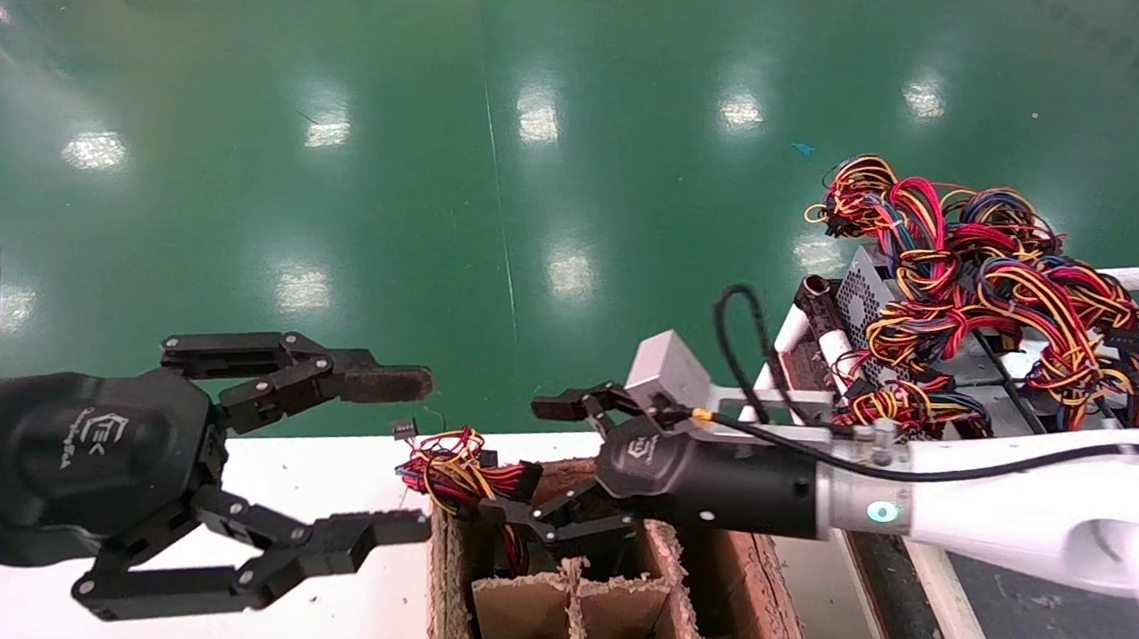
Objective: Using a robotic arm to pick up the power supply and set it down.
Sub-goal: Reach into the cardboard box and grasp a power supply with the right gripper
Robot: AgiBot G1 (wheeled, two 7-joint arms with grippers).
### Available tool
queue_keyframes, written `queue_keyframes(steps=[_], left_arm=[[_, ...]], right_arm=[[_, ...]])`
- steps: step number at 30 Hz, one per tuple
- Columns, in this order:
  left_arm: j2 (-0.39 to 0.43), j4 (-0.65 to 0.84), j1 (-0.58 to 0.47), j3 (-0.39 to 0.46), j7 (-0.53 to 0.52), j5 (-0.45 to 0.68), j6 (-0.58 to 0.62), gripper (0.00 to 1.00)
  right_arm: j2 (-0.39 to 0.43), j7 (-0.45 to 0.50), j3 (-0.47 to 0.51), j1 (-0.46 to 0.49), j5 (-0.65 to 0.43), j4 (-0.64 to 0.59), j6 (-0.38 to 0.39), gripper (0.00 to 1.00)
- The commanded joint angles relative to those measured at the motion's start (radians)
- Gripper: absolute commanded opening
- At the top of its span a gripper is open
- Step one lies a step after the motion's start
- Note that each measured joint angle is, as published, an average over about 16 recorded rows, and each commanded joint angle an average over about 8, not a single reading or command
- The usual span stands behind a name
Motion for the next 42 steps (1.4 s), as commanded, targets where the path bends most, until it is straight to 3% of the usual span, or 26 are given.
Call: queue_keyframes(steps=[1, 9, 18, 28, 42], left_arm=[[0.000, 0.000, 0.000, 0.000, 0.000, 0.000, 0.000, 1.00], [0.000, 0.000, 0.000, 0.000, 0.000, 0.000, 0.000, 1.00], [0.000, 0.000, 0.000, 0.000, 0.000, 0.000, 0.000, 1.00], [0.000, 0.000, 0.000, 0.000, 0.000, 0.000, 0.000, 1.00], [0.000, 0.000, 0.000, 0.000, 0.000, 0.000, 0.000, 1.00]], right_arm=[[-0.030, -0.028, -0.006, 0.014, -0.007, -0.056, 0.000, 0.03], [-0.115, -0.107, -0.017, 0.064, -0.025, -0.222, 0.015, 0.00], [-0.166, -0.162, -0.021, 0.094, -0.026, -0.318, 0.057, 0.00], [-0.180, -0.157, -0.030, 0.086, -0.013, -0.311, 0.157, 0.00], [-0.173, -0.133, -0.054, 0.076, 0.021, -0.261, 0.157, 0.00]])
